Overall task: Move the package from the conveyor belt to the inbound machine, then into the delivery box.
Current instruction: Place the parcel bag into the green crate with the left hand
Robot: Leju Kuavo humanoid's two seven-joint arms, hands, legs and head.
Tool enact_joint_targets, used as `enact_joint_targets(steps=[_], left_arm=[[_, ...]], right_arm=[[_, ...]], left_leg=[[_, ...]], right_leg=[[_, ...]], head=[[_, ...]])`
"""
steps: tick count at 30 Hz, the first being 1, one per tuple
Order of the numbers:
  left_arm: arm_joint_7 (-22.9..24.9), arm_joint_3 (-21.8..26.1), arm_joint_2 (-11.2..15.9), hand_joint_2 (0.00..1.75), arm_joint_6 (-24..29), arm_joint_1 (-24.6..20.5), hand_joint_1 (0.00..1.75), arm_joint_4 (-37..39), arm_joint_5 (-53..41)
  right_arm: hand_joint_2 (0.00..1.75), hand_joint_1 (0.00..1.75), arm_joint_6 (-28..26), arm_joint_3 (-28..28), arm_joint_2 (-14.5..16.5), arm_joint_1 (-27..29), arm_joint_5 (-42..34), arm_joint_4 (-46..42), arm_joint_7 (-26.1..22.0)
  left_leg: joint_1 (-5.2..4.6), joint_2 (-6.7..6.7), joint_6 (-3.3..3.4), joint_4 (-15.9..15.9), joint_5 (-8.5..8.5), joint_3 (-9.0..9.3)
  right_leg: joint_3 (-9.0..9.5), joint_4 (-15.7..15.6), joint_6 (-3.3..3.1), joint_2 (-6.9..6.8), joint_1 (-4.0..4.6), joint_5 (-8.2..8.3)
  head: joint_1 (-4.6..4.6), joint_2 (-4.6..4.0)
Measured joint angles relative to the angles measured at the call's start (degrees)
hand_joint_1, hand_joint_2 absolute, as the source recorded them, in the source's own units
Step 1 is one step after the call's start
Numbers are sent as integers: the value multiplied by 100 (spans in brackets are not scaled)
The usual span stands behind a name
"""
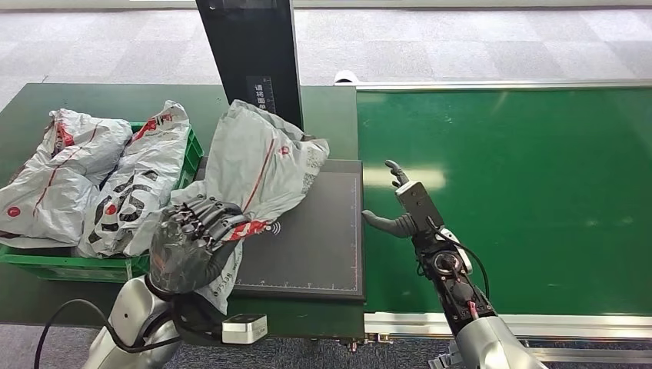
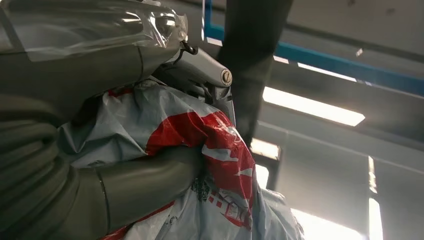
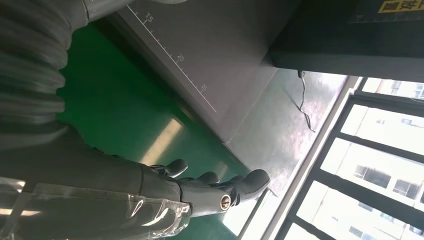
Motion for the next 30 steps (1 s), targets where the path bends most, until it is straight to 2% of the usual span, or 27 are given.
enact_joint_targets(steps=[5,11,14,17,21,23,27,30], left_arm=[[285,639,57,175,205,-512,175,57,-535],[-86,1418,65,175,211,-1138,175,363,-574],[-76,1779,38,175,211,-1472,175,569,-882],[305,2008,34,175,214,-1881,175,928,-1251],[1314,2077,189,175,210,-2674,175,1998,-1675],[1673,2061,319,175,207,-3001,175,2539,-1759],[1916,1993,519,175,176,-3361,175,3277,-1795],[2197,1888,632,175,-211,-3569,175,3731,-1806]], right_arm=[[175,0,-16,2,-1,85,1,0,-1],[175,0,-62,2,10,90,1,0,-1],[175,0,-85,2,26,90,1,0,1],[175,0,-99,3,39,87,11,0,19],[175,0,-103,4,76,58,34,0,69],[175,0,-104,4,86,53,42,0,92],[175,0,-107,4,90,53,52,0,109],[175,0,-107,4,98,58,71,-2,121]], left_leg=[[0,1,0,0,3,0],[0,3,0,1,4,1],[0,3,0,1,4,0],[0,2,0,1,4,-1],[1,3,-2,0,9,0],[3,9,-4,1,11,2],[4,8,-6,1,12,-1],[4,8,-6,1,12,-6]], right_leg=[[1,0,-1,0,0,2],[0,2,-1,0,0,3],[-2,2,-1,1,0,3],[-2,2,-1,0,0,3],[0,3,-5,1,2,6],[-1,4,-8,4,4,9],[-4,6,-8,7,5,8],[-9,5,-8,7,5,8]], head=[[0,2],[0,1],[0,1],[1,1],[0,2],[0,1],[0,0],[1,1]])
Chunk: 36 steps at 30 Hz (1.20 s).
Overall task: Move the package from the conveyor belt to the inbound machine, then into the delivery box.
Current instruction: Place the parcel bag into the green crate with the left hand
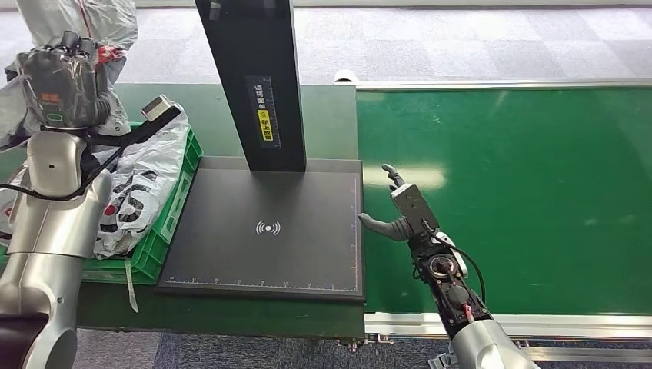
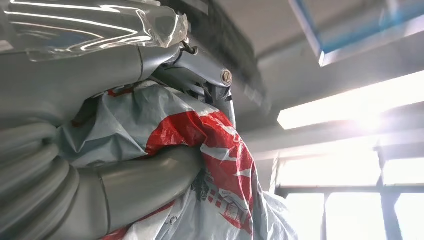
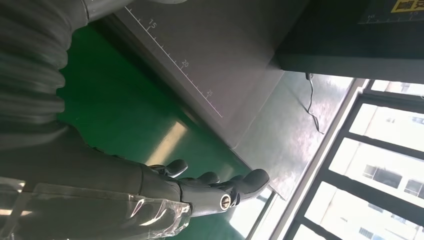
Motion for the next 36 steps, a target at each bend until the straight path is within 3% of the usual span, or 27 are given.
enact_joint_targets(steps=[4,6,10,13,19,20,23,25,27,30,33,36], left_arm=[[219,-86,172,0,-943,-494,175,1077,27],[221,-108,250,0,-1447,-714,175,1656,64],[157,-142,404,175,-2838,-949,175,2567,170],[100,-151,488,175,-3490,-977,175,2987,255],[144,-155,526,175,-3714,-1067,175,3372,273],[157,-156,528,175,-3746,-1081,140,3408,273],[207,-161,529,175,-3835,-1109,10,3491,280],[295,-163,520,175,-3732,-1116,0,3520,301],[467,-164,497,175,-3271,-1116,0,3523,341],[638,-138,449,175,-1963,-1115,0,3466,497],[469,-77,412,175,-708,-1111,0,3302,640],[225,-9,378,175,-15,-1101,0,3097,716]], right_arm=[[175,0,33,0,16,24,105,-19,71],[175,0,62,0,27,32,164,-32,97],[175,0,139,-4,40,31,274,-38,106],[175,0,163,-20,44,31,328,-38,106],[175,0,164,-30,64,31,374,-40,106],[175,0,163,-30,65,32,381,-42,106],[175,0,152,-37,67,40,411,-55,111],[175,0,141,-57,68,66,432,-89,135],[175,0,128,-96,73,118,453,-152,178],[175,0,120,-143,90,217,476,-275,265],[175,0,120,-165,116,276,504,-349,314],[175,0,120,-168,136,286,514,-367,318]], left_leg=[[0,5,0,0,0,-3],[1,6,0,0,1,-3],[2,9,-1,-1,1,-3],[2,7,-1,-1,1,-8],[2,8,-1,-1,0,-12],[2,8,-1,-1,0,-11],[2,8,-1,0,1,-8],[3,7,-1,0,1,-7],[4,6,-2,0,1,-7],[4,6,-2,0,1,-10],[3,5,-2,0,1,-12],[2,3,-1,0,1,-12]], right_leg=[[-6,0,-1,3,0,1],[-6,0,-1,4,1,1],[-7,3,-2,6,3,1],[-12,3,-2,6,3,1],[-13,1,-1,6,2,1],[-13,1,-2,6,2,1],[-13,2,-3,6,3,2],[-13,2,-3,6,4,2],[-13,2,-3,5,5,2],[-13,3,-3,5,5,2],[-14,2,-3,5,4,2],[-13,2,-3,5,3,2]], head=[[0,1],[-1,1],[-1,0],[1,0],[1,1],[1,1],[1,1],[0,0],[1,-1],[1,1],[2,1],[1,0]])
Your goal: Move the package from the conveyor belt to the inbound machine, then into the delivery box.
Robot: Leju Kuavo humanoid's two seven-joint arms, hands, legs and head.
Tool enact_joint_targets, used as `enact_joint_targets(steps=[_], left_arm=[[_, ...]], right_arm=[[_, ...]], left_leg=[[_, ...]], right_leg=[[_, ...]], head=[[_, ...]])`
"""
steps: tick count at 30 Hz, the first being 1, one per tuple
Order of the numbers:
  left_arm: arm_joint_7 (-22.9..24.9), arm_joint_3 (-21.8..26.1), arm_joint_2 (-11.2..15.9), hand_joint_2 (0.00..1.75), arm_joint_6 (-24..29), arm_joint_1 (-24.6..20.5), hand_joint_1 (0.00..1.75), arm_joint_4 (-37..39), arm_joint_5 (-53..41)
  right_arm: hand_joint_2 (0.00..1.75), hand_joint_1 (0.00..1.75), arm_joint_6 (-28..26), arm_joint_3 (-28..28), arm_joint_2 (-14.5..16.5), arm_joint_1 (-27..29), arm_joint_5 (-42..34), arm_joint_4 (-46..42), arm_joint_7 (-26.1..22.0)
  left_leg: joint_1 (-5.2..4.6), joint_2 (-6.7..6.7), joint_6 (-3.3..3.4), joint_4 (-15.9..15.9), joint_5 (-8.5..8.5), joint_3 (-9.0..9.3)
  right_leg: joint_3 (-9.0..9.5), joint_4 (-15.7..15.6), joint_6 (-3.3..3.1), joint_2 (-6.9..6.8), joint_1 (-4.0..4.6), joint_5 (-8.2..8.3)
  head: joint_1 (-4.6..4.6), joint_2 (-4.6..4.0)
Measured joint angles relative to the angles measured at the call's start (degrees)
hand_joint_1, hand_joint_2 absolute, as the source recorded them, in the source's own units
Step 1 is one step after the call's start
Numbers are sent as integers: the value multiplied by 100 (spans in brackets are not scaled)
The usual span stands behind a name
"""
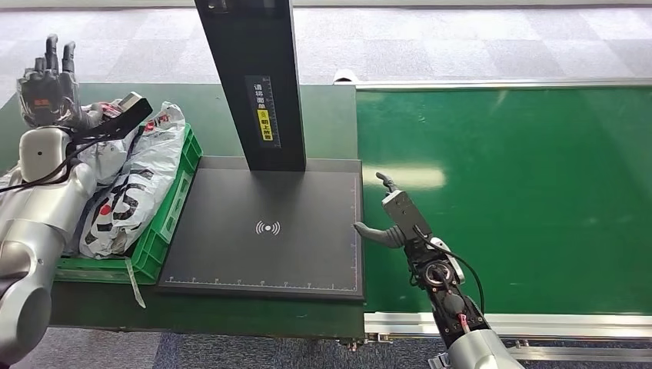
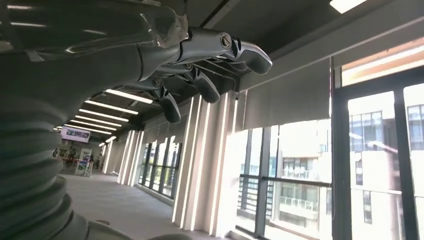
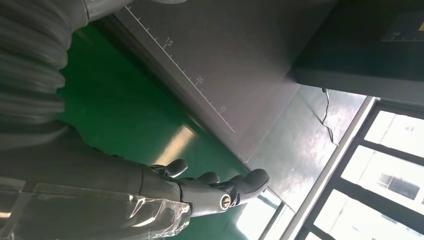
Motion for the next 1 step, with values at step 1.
enact_joint_targets(steps=[1], left_arm=[[-32,10,-5,175,70,2,0,-34,11]], right_arm=[[175,0,0,0,3,0,0,-1,0]], left_leg=[[0,0,0,0,0,0]], right_leg=[[0,0,0,0,0,0]], head=[[0,0]])
